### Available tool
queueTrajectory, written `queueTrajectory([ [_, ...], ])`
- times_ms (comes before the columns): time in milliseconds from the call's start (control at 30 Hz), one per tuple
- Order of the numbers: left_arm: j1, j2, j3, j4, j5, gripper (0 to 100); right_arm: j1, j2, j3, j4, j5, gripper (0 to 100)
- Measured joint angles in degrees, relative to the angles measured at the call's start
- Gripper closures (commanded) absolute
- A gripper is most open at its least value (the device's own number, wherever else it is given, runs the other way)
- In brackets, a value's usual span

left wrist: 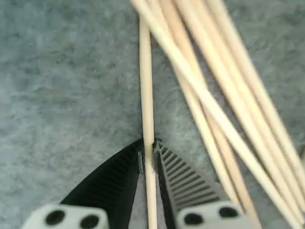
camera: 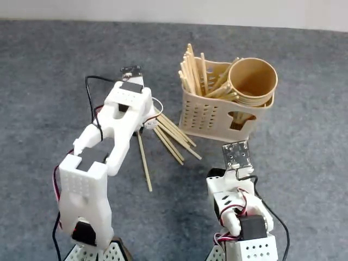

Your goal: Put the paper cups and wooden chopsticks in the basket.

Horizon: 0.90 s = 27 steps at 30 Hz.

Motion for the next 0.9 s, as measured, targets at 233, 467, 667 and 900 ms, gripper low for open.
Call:
queueTrajectory([
  [233, -0.09, -2.9, 0.79, 5.27, 0.0, 100, 0.0, 0.0, 0.0, 0.0, 0.0, 99.3],
  [467, -0.35, -12.84, 0.79, 9.14, 0.0, 100, 0.0, 0.0, 0.0, 0.0, 0.0, 99.3],
  [667, -0.53, -24.53, 0.88, 9.49, 0.0, 100, 0.0, 0.0, 0.0, 0.0, 0.0, 99.3],
  [900, -0.53, -40.53, 0.88, 8.53, 0.0, 100, 0.0, 0.0, 0.0, 0.0, 0.0, 99.3],
])
